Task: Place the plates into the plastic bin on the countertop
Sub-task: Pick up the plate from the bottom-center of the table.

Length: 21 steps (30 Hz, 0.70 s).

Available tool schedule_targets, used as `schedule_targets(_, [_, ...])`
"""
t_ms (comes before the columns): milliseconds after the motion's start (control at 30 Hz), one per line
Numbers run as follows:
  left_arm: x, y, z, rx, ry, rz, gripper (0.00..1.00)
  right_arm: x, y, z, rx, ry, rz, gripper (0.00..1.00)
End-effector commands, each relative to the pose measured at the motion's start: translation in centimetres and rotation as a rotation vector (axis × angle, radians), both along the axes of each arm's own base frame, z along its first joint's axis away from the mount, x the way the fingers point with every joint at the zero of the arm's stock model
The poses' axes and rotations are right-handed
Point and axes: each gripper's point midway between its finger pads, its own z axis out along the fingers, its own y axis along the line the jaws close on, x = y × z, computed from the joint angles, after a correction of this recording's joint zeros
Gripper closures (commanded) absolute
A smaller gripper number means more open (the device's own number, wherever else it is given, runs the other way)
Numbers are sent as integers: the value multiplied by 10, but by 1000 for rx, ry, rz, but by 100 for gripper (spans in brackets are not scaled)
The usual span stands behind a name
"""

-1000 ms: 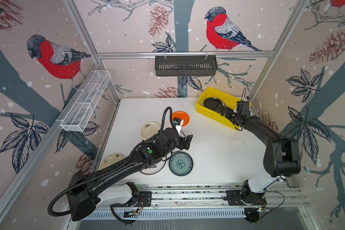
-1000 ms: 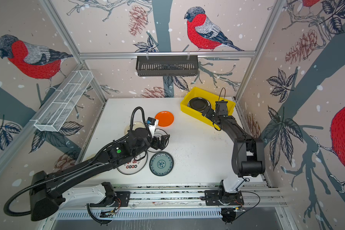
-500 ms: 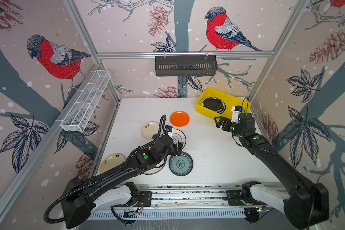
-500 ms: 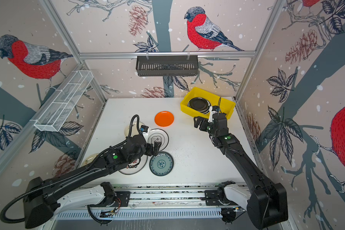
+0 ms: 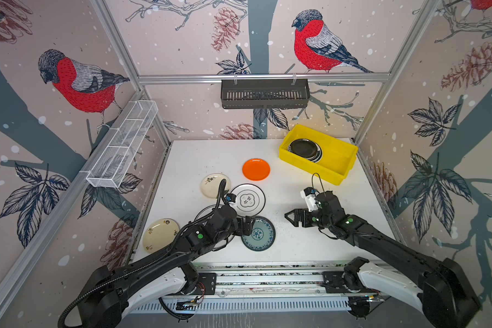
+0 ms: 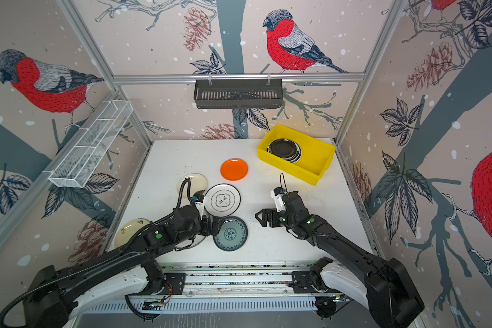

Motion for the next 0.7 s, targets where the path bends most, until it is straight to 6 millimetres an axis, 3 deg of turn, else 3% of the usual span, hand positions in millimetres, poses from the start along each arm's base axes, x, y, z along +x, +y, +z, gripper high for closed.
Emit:
schedule_targets(0, [-2,-8,3,-107,28,20,4,-4,14,3,113,18,-21,13])
schedule_targets(333, [-19,-4,-27,-168,135,41,8,-25,40,-11,206,98,4,21])
schedule_targets(667, [-26,6,-43,-219,163,96,14,-24,46,-24,185,129,-21,34])
